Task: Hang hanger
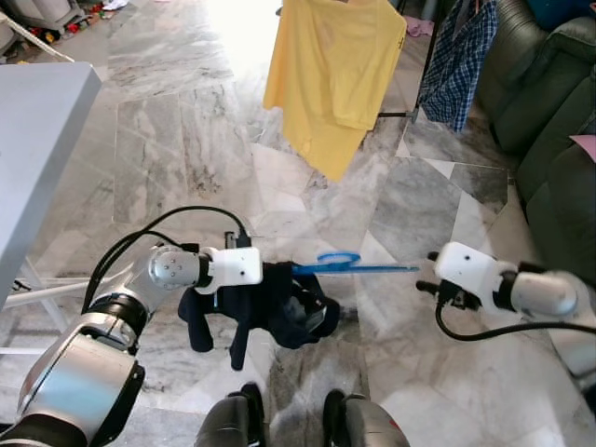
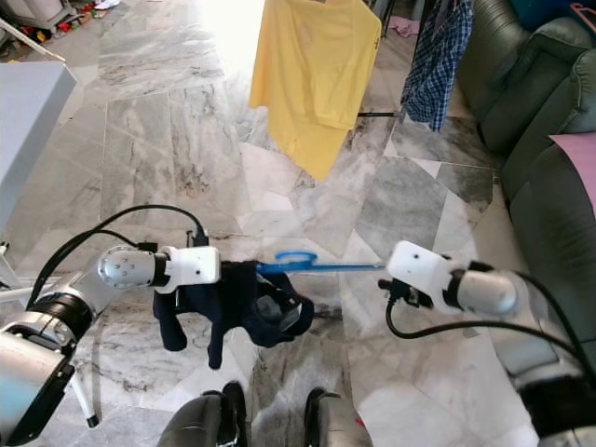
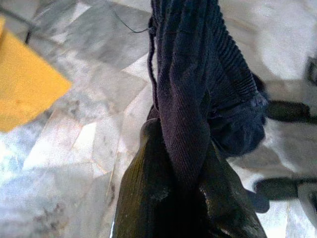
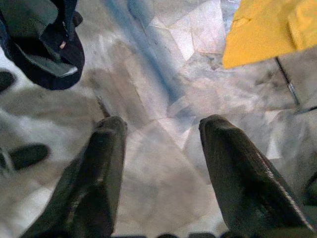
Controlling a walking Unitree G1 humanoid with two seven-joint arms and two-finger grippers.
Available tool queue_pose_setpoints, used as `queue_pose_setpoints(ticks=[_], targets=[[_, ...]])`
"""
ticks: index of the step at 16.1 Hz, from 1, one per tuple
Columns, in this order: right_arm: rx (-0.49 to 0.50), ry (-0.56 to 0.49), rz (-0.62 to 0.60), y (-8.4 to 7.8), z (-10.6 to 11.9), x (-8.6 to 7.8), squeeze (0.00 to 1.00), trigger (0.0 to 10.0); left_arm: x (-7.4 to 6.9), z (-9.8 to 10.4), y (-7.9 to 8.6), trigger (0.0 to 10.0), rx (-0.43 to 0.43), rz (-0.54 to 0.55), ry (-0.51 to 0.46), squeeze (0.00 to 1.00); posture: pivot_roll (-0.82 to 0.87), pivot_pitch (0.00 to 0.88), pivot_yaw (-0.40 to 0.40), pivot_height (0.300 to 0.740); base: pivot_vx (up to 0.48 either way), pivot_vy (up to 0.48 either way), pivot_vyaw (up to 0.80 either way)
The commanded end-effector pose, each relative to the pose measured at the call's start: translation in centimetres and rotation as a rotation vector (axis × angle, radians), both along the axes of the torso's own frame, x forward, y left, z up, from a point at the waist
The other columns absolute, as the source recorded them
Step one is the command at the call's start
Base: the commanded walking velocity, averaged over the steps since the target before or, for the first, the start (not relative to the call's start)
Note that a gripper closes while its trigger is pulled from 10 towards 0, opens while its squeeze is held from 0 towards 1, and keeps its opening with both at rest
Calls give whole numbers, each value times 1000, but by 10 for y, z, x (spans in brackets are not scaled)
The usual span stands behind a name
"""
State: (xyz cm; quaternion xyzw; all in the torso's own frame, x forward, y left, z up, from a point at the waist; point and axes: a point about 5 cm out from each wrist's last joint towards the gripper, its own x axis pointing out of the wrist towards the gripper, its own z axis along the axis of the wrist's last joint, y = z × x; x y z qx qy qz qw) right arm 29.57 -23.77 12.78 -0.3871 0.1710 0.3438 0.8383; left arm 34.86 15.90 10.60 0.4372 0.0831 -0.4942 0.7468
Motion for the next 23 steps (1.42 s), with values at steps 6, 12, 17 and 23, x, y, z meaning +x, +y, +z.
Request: queue_pose_setpoints(ticks=[6,12,17,23], targets=[[284,36,-77,30,-22,-10,1000,10000,11,15,9,0,-210,179,-42,0,-170,240,46,740,0,0,0],[498,-3,-362,49,-57,3,1000,10000,16,43,-4,0,-375,105,-93,0,-155,245,38,740,0,0,0],[571,-39,-568,43,-65,14,1000,10000,12,60,-13,0,-545,5,-72,0,-151,247,37,740,0,0,0],[651,-2,-471,71,-60,18,957,10000,13,84,-28,0,-717,-41,-85,0,-146,248,27,740,0,0,0]])
